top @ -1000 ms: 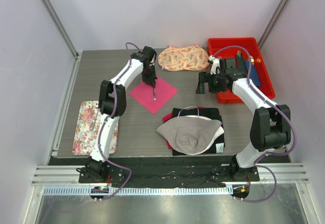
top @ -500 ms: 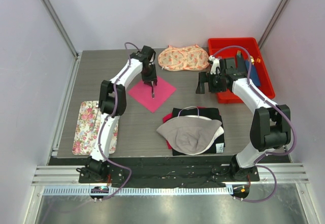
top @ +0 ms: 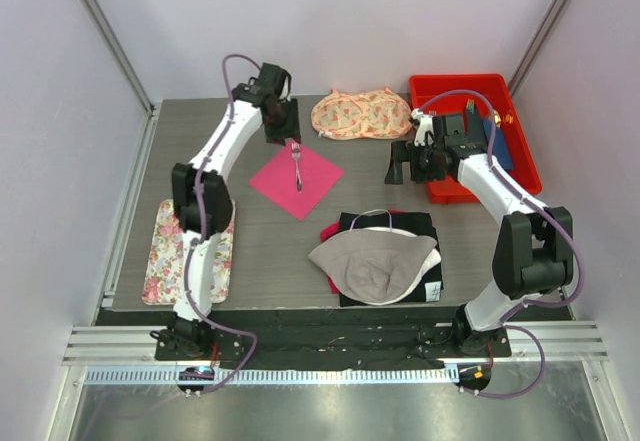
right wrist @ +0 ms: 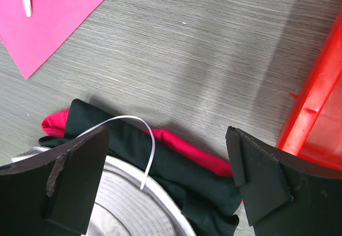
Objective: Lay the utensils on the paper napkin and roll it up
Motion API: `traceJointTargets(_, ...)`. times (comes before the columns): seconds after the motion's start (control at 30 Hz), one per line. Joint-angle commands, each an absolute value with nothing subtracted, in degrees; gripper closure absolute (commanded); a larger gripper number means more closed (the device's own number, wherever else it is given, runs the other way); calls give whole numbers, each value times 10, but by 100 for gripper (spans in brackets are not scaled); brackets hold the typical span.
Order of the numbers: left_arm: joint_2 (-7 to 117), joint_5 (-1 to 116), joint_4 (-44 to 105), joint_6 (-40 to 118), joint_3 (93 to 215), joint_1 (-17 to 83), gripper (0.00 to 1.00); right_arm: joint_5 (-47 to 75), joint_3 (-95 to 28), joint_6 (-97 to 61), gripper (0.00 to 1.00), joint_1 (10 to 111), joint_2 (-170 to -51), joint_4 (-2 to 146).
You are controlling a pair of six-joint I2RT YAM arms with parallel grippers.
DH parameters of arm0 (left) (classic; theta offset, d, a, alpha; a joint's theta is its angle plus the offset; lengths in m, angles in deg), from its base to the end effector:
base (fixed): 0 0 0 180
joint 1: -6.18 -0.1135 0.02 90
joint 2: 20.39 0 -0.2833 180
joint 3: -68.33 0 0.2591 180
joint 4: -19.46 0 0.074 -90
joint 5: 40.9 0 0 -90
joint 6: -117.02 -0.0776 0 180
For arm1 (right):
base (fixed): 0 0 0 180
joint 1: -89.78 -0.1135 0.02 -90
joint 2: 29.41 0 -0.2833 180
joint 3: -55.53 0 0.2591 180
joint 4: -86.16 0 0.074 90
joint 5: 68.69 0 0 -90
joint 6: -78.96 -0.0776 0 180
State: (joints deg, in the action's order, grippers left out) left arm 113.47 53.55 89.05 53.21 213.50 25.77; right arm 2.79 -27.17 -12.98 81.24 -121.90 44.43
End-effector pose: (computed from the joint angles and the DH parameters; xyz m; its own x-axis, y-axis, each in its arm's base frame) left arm 0.5161 -0.1901 0.2398 -0.8836 -0.1526 -0.4427 -0.0192 0.9564 -0.2913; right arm 0.3716 0.0807 0.2369 -0.7851 -0.0854 -0.6135 -0.3099 0.9118 0.2696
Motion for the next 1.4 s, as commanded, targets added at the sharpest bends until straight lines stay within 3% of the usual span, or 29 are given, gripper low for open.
traceJointTargets(0.0, 977, 556, 929, 456, 2054, 235, 53, 12, -279, -136, 0, 804, -1177, 456)
traceJointTargets(0.2, 807, 671, 955, 351, 1810, 99, 53, 10, -269, -132, 0, 784, -1162, 462)
traceJointTargets(0.5, 705, 631, 984, 102, 1608, -64, 60, 2, -280, -134, 0, 768, -1184, 465)
traceJointTargets(0.77, 733, 556, 848, 68, 1523, -90, 70, 14, -290, -125, 0, 761, -1191, 452)
traceJointTargets(1.37, 829, 586, 745, 89, 1476, -91, 65, 30, -287, -117, 0, 762, -1200, 446)
